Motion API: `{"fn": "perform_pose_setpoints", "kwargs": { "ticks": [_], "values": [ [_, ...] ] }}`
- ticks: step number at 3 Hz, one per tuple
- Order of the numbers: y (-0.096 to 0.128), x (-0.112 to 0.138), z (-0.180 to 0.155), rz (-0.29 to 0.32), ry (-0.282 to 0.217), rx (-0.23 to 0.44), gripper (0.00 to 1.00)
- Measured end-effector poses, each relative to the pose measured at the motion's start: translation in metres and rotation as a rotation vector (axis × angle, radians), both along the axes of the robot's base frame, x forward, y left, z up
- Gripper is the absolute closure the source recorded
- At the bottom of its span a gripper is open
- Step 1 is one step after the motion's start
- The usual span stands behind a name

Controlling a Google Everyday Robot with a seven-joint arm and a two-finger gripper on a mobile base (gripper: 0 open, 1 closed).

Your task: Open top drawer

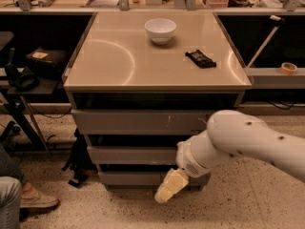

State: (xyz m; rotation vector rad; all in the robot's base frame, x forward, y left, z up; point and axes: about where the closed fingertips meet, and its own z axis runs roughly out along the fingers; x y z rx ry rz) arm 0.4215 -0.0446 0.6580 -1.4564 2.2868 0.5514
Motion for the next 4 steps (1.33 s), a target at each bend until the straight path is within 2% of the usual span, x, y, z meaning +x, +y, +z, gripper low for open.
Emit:
{"fn": "perform_pose_setpoints", "kwargs": {
  "ticks": [1,2,3,4],
  "values": [
    [-0.081,0.020,0.052,-0.263,-0.161,-0.046,0.00],
    [-0.080,0.019,0.052,-0.261,-0.160,-0.046,0.00],
    [-0.070,0.023,0.048,-0.164,-0.118,-0.080,0.00],
    [-0.034,0.038,0.072,0.066,-0.125,-0.152,0.00]
  ]
}}
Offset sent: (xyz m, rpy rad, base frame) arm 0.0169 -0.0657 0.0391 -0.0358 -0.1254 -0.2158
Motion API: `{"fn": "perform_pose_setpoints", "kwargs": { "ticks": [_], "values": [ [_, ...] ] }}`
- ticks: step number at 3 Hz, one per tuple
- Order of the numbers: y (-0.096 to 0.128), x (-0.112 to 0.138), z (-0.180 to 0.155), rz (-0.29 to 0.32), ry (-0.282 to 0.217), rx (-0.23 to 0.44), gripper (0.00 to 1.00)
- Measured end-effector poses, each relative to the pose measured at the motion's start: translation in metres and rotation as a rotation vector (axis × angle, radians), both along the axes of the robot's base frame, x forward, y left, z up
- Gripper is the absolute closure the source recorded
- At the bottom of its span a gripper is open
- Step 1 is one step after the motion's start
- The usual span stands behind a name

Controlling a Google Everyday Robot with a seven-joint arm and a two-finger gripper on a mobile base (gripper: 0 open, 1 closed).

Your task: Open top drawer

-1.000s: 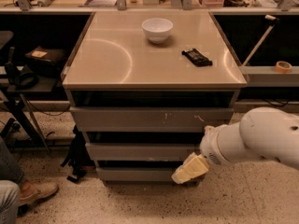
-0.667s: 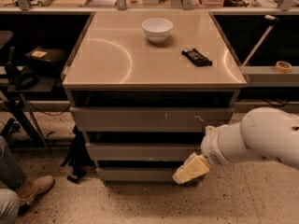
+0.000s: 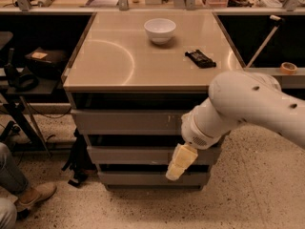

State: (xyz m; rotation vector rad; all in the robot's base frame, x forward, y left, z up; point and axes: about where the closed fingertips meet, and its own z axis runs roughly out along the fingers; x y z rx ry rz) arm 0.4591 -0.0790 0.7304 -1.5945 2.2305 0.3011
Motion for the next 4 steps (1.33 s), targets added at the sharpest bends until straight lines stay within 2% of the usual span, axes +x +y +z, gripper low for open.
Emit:
{"fn": "perform_pose_setpoints", "kwargs": {
  "ticks": [1,2,3,4],
  "values": [
    [0.016,-0.007,0.026,0.102,-0.066,-0.105,0.00],
    [0.016,-0.010,0.031,0.113,-0.084,-0.126,0.00],
    [0.006,0.001,0.022,0.089,-0.076,-0.100,0.00],
    [0.003,0.037,0.006,0.050,-0.109,-0.088,0.00]
  ]
}}
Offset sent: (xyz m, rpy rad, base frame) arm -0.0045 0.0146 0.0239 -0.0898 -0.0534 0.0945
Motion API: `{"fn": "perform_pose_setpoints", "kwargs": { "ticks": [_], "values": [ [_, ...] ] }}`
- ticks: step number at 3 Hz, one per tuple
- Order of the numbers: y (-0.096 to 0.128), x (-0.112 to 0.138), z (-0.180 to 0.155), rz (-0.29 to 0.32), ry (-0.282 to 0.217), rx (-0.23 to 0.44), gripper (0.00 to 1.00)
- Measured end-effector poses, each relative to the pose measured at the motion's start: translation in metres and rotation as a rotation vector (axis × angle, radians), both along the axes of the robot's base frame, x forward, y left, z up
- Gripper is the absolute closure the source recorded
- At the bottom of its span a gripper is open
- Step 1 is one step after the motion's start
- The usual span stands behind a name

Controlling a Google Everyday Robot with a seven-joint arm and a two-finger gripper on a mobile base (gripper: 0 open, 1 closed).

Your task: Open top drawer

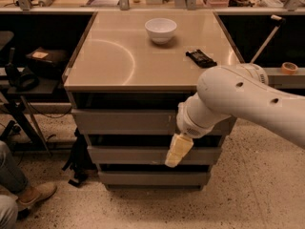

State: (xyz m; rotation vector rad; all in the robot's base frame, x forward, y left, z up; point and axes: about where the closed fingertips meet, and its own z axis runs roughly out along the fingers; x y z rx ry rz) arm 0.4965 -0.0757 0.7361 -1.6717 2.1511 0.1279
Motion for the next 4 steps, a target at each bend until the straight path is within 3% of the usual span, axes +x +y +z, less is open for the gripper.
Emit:
{"fn": "perform_pose_setpoints", "kwargs": {
  "ticks": [1,3,4],
  "values": [
    [0.010,0.038,-0.009,-0.014,-0.054,0.002,0.00],
    [0.011,0.037,-0.010,-0.026,-0.066,-0.027,0.00],
    [0.025,0.058,-0.037,-0.043,-0.045,-0.031,0.00]
  ]
}}
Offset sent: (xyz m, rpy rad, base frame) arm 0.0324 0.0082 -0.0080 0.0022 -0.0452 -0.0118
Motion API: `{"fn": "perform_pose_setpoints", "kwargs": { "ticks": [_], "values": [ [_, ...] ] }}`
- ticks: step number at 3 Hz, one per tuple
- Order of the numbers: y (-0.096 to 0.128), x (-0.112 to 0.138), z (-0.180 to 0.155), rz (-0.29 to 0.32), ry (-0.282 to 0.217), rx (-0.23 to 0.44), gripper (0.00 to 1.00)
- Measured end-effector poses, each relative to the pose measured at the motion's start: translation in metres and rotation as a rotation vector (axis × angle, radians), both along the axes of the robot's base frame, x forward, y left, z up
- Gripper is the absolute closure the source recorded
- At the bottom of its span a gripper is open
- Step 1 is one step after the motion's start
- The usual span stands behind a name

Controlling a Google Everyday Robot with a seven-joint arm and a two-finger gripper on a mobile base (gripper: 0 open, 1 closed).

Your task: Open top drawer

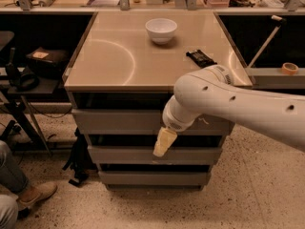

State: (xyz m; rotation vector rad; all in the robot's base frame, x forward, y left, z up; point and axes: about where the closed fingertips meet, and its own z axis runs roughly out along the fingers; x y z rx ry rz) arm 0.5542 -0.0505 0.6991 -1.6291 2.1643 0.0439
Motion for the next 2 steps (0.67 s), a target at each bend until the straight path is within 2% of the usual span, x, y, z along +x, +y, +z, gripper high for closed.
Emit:
{"fn": "perform_pose_setpoints", "kwargs": {
  "ticks": [1,2],
  "values": [
    [0.0319,0.0292,-0.0447,0.005,0.058,0.015,0.00],
    [0.0319,0.0293,-0.0447,0.005,0.058,0.015,0.00]
  ]
}}
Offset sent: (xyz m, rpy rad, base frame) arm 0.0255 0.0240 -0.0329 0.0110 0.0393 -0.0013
